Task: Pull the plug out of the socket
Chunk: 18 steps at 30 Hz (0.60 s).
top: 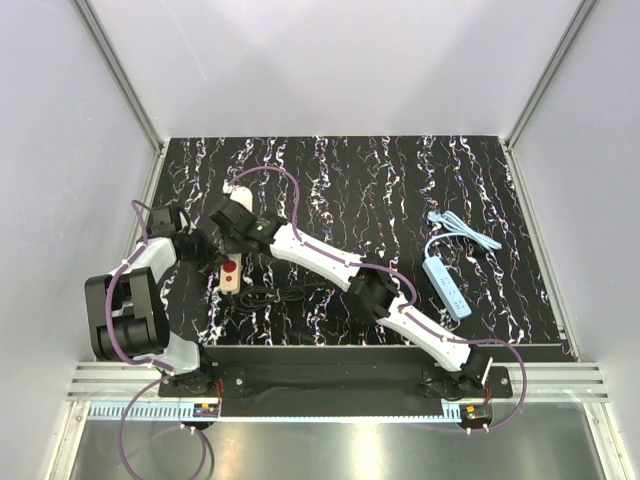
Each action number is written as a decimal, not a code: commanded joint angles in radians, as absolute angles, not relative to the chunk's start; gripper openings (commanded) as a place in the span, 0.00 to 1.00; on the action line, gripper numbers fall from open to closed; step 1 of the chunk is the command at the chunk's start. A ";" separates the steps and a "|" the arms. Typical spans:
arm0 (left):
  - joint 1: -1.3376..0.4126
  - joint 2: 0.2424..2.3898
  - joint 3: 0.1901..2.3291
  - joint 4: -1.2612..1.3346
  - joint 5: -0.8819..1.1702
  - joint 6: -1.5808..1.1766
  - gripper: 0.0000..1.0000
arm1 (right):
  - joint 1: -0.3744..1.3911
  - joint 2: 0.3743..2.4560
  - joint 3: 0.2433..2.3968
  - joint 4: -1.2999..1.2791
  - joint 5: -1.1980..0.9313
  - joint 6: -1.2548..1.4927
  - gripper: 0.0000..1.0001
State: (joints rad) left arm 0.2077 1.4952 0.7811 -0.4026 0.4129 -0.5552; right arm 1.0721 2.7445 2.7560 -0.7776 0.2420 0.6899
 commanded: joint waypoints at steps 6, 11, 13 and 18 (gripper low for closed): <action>0.198 1.575 0.729 -0.362 0.268 -0.517 0.00 | 1.112 2.684 2.827 -0.623 0.121 0.574 0.00; 0.196 1.578 0.732 -0.362 0.271 -0.511 0.00 | 1.111 2.689 2.826 -0.600 0.036 0.552 0.00; 0.196 1.577 0.733 -0.362 0.273 -0.508 0.00 | 1.111 2.689 2.826 -0.583 0.020 0.535 0.00; 0.196 1.569 0.733 -0.364 0.272 -0.503 0.00 | 1.112 2.672 2.826 -0.545 0.031 0.537 0.00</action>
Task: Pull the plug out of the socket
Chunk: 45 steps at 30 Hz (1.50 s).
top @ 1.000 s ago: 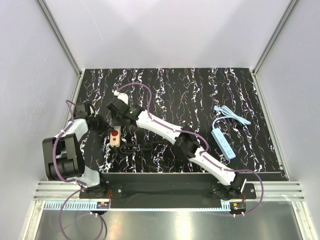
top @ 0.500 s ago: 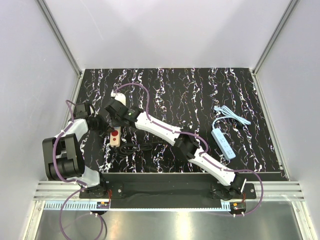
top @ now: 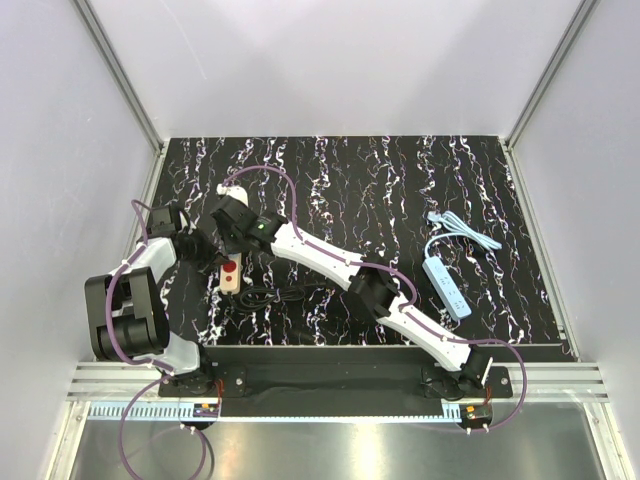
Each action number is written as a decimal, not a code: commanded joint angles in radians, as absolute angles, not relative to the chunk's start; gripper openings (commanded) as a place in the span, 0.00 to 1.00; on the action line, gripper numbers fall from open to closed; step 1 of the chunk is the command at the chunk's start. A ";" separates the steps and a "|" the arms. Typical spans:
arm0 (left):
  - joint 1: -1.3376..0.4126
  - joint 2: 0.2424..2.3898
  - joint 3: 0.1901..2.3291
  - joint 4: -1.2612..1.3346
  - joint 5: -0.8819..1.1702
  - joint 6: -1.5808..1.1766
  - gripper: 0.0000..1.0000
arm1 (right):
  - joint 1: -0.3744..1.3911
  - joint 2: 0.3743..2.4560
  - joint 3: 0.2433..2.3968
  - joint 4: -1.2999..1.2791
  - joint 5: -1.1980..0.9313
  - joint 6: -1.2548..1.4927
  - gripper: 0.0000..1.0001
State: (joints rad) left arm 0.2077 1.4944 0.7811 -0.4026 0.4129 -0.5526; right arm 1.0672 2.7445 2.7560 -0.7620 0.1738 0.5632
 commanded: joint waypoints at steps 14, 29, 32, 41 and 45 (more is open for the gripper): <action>0.196 1.560 0.735 -0.364 0.279 -0.495 0.00 | 1.106 2.675 2.826 -0.482 -0.101 0.502 0.00; 0.196 1.563 0.733 -0.367 0.275 -0.495 0.00 | 1.106 2.603 2.763 -0.537 0.104 0.583 0.00; 0.196 1.562 0.733 -0.361 0.268 -0.495 0.00 | 1.104 2.580 2.755 -0.557 0.124 0.617 0.00; 0.196 1.554 0.718 -0.344 0.276 -0.505 0.00 | 1.104 2.574 2.763 -0.587 0.135 0.663 0.00; 0.198 1.559 0.716 -0.342 0.282 -0.505 0.00 | 1.103 2.566 2.769 -0.603 0.158 0.670 0.00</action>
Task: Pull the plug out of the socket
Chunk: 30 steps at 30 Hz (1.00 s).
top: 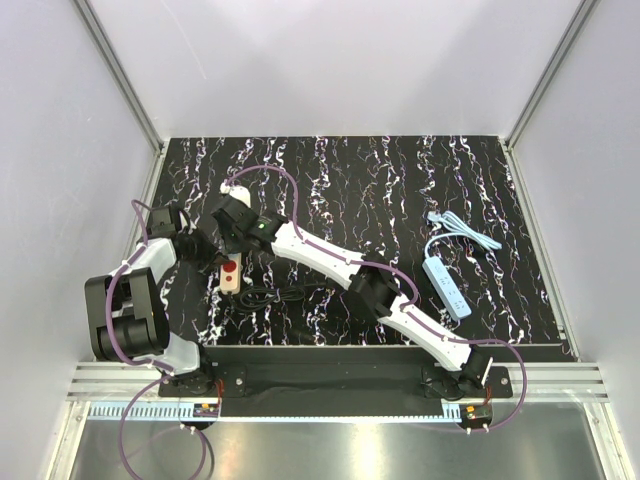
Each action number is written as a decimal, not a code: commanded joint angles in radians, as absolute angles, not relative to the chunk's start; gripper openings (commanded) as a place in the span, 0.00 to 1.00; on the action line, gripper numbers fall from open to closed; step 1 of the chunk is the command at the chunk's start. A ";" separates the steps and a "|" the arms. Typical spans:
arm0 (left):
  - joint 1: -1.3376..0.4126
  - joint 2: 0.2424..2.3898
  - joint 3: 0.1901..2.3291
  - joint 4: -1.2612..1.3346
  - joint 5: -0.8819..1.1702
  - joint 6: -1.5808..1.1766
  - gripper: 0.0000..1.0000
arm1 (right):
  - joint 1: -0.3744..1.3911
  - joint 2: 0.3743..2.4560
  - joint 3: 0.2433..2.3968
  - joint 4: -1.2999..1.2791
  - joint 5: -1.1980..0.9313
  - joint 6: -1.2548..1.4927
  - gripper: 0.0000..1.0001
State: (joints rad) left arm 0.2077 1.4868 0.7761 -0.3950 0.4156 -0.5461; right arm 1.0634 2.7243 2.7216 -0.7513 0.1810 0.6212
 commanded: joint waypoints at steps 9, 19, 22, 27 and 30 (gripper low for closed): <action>0.196 1.549 0.713 -0.341 0.276 -0.505 0.00 | 1.103 2.531 2.770 -0.634 0.202 0.658 0.00; 0.198 1.555 0.712 -0.336 0.275 -0.505 0.00 | 1.121 2.571 2.835 -0.621 0.178 0.663 0.00; 0.196 1.552 0.710 -0.336 0.276 -0.506 0.00 | 1.120 2.559 2.832 -0.627 0.199 0.669 0.00; 0.198 1.546 0.710 -0.336 0.270 -0.503 0.00 | 1.118 2.533 2.829 -0.604 0.160 0.672 0.00; 0.198 1.551 0.710 -0.336 0.270 -0.503 0.00 | 1.120 2.528 2.829 -0.592 0.150 0.666 0.00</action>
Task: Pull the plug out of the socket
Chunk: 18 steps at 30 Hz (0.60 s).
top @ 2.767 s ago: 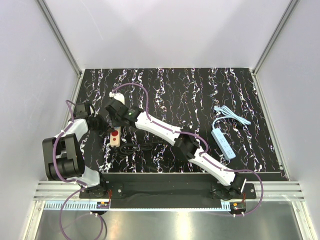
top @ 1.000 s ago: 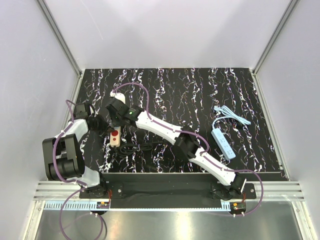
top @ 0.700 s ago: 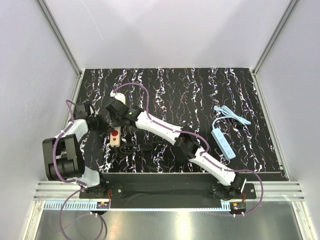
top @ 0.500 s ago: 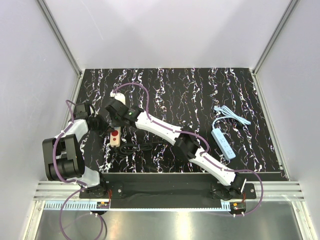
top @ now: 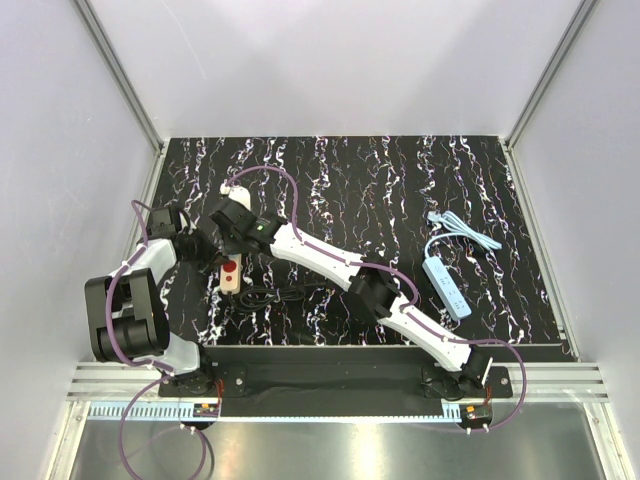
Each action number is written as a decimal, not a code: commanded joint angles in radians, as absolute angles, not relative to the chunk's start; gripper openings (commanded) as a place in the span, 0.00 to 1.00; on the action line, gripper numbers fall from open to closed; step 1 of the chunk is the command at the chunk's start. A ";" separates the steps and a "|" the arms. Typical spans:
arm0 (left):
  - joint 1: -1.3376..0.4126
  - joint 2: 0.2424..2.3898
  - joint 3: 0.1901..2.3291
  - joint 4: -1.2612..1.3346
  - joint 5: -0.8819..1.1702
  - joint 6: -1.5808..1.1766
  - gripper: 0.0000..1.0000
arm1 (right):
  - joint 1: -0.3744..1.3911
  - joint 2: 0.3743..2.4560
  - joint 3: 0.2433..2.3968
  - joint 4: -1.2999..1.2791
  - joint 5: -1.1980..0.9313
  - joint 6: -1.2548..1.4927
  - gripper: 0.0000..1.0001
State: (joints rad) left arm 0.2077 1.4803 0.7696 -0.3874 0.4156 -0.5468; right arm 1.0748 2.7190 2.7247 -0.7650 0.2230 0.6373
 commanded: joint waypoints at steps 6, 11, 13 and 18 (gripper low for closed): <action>0.198 1.546 0.710 -0.336 0.276 -0.502 0.00 | 1.108 2.546 2.827 -0.572 0.095 0.701 0.00; 0.196 1.517 0.722 -0.348 0.282 -0.494 0.00 | 1.092 2.465 2.696 -0.584 0.045 0.683 0.18; 0.196 1.497 0.729 -0.354 0.294 -0.491 0.00 | 1.085 2.418 2.648 -0.588 0.037 0.670 0.30; 0.198 1.444 0.749 -0.386 0.317 -0.492 0.02 | 1.054 2.321 2.540 -0.591 0.003 0.628 0.55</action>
